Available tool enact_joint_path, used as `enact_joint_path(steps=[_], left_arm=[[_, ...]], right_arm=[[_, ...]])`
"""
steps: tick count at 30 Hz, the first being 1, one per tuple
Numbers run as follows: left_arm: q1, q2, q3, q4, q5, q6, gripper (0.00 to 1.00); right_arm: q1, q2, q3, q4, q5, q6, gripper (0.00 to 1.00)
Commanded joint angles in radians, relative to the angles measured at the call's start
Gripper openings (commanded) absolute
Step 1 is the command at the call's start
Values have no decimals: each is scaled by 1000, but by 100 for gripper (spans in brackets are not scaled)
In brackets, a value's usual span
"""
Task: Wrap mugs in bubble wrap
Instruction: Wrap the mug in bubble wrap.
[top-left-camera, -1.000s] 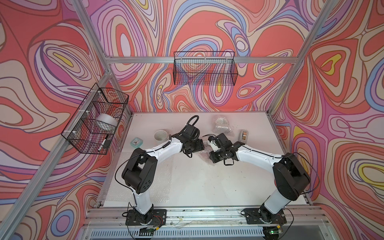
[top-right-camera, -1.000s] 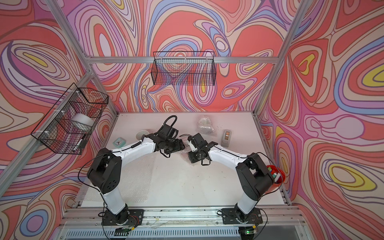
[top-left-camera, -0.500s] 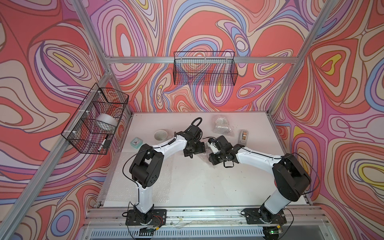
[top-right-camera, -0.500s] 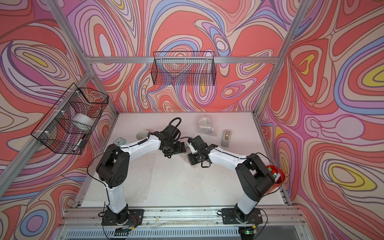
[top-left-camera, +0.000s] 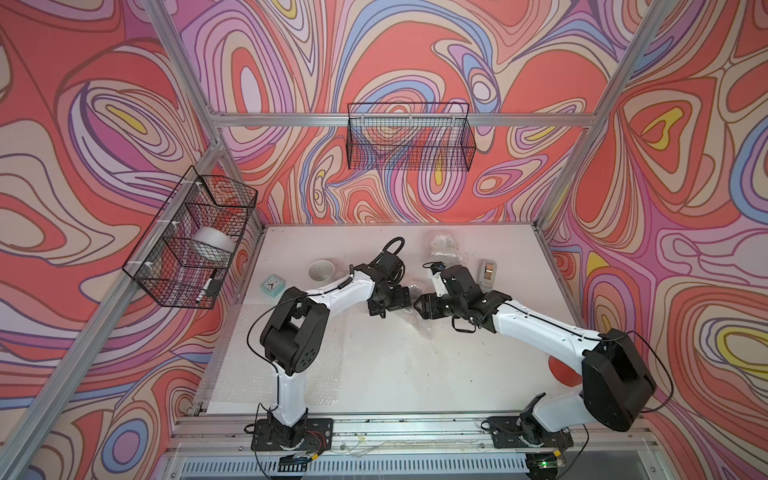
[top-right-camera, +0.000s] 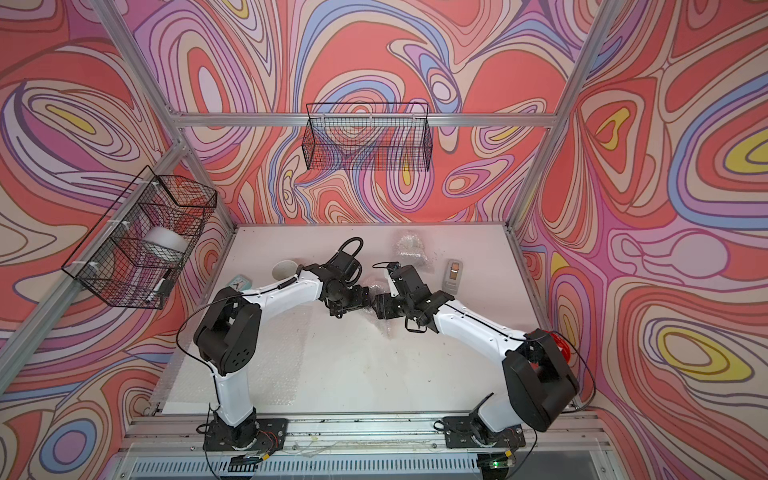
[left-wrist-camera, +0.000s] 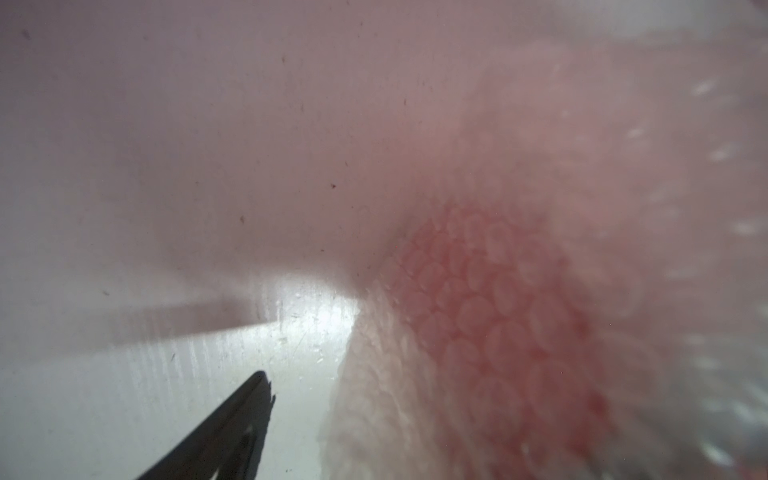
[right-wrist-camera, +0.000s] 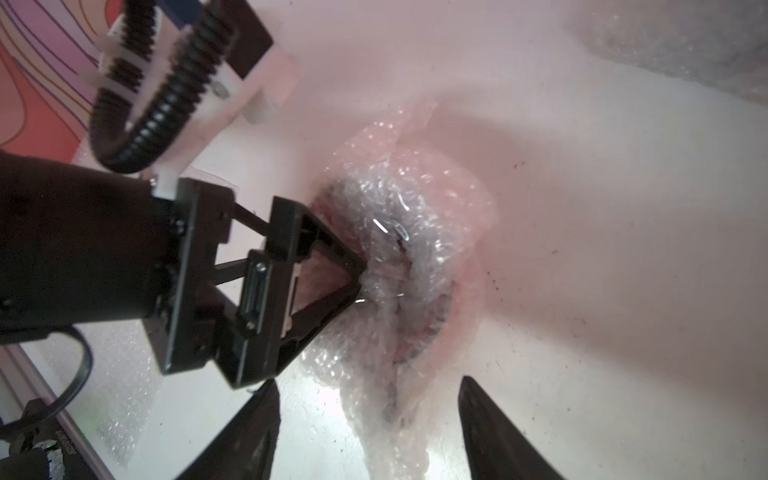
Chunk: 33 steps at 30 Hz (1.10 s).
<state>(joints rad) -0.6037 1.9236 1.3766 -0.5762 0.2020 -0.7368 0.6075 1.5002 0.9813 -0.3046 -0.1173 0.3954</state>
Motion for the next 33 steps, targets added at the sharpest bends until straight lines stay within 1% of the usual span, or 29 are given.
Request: enact_joint_path(steps=[1, 8, 13, 17, 20, 22, 25, 26, 27, 29, 30, 31, 33], left_arm=[[-19, 29, 6, -106, -6, 1, 90], [-19, 29, 32, -108, 2, -1, 90], [-17, 2, 62, -103, -12, -7, 89], [-2, -58, 85, -74, -11, -10, 88], [9, -117, 80, -47, -4, 1, 91], [16, -158, 61, -33, 1, 8, 93], [27, -232, -2, -9, 8, 7, 94], [30, -261, -31, -5, 2, 8, 91], [32, -283, -56, -3, -5, 8, 86], [36, -327, -106, 0, -8, 10, 70], [37, -338, -126, 12, 3, 14, 65], [37, -347, -149, 32, 25, 19, 61], [39, -344, -173, 70, 72, 33, 60]], right_arm=[[-7, 69, 57, -14, 19, 27, 68], [-6, 182, 121, -30, 26, 26, 66], [-7, 225, 115, -51, 25, 25, 63], [-8, 238, 101, -61, 38, 29, 60], [-9, 244, 110, -68, 41, 30, 59], [-9, 248, 119, -70, 39, 30, 59], [-8, 255, 139, -84, 45, 25, 59], [-8, 256, 146, -87, 45, 20, 59], [-8, 259, 150, -89, 45, 19, 59], [-8, 261, 157, -90, 43, 17, 59], [-8, 261, 159, -91, 44, 15, 59], [-8, 264, 161, -92, 42, 15, 59], [-8, 265, 161, -91, 42, 13, 58]])
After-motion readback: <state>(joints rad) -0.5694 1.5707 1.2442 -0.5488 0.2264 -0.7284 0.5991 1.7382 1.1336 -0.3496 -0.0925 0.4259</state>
